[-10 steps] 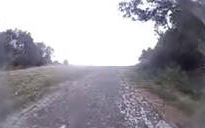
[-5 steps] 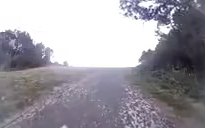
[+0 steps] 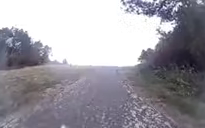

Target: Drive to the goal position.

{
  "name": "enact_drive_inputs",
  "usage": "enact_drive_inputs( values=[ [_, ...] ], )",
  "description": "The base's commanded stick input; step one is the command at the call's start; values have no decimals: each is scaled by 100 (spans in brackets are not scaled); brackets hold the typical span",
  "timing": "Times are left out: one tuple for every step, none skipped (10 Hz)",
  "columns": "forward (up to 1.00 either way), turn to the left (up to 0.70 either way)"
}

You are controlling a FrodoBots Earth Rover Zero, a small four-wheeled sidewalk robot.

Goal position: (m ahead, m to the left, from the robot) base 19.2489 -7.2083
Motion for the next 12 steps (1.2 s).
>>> enact_drive_inputs(
  values=[
    [69, -8],
    [69, -9],
    [69, -10],
    [69, -10],
    [69, -10],
    [69, -10],
    [69, 0],
    [69, 0],
    [69, 0],
    [69, 0],
    [69, 0],
    [69, 0]
  ],
)
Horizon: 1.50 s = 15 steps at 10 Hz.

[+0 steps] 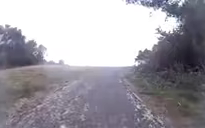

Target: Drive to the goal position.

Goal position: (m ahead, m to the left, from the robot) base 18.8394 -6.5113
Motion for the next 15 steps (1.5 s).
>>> enact_drive_inputs(
  values=[
    [69, 0],
    [69, 0],
    [69, 0],
    [69, 0],
    [69, 0],
    [69, 0],
    [69, 0],
    [69, 0],
    [69, 0],
    [69, 0],
    [69, -13],
    [69, -7],
    [69, -2],
    [69, 0],
    [69, 0]
  ],
)
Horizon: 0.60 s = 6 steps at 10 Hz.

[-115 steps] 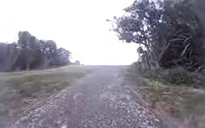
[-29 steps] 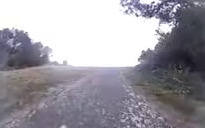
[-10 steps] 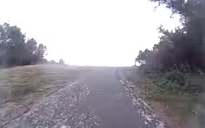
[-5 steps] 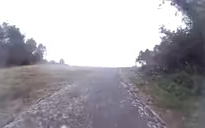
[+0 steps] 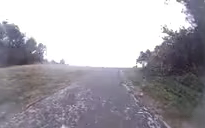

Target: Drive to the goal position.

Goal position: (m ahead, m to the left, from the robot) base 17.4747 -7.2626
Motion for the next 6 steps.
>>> enact_drive_inputs(
  values=[
    [69, -11],
    [69, -8],
    [69, 0],
    [69, 0],
    [69, 0],
    [69, -11]
  ],
)
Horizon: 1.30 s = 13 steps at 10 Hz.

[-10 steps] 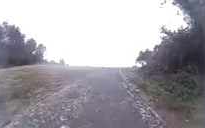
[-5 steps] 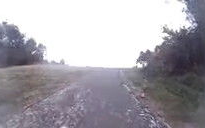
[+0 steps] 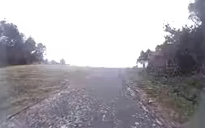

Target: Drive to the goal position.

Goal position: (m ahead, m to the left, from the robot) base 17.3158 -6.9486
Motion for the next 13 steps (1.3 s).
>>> enact_drive_inputs(
  values=[
    [69, -10],
    [69, -4],
    [69, -9],
    [69, -9],
    [69, -4],
    [69, -13],
    [69, -7],
    [69, -2],
    [69, -5],
    [69, -11],
    [69, -1],
    [69, -2],
    [69, -13]
  ],
)
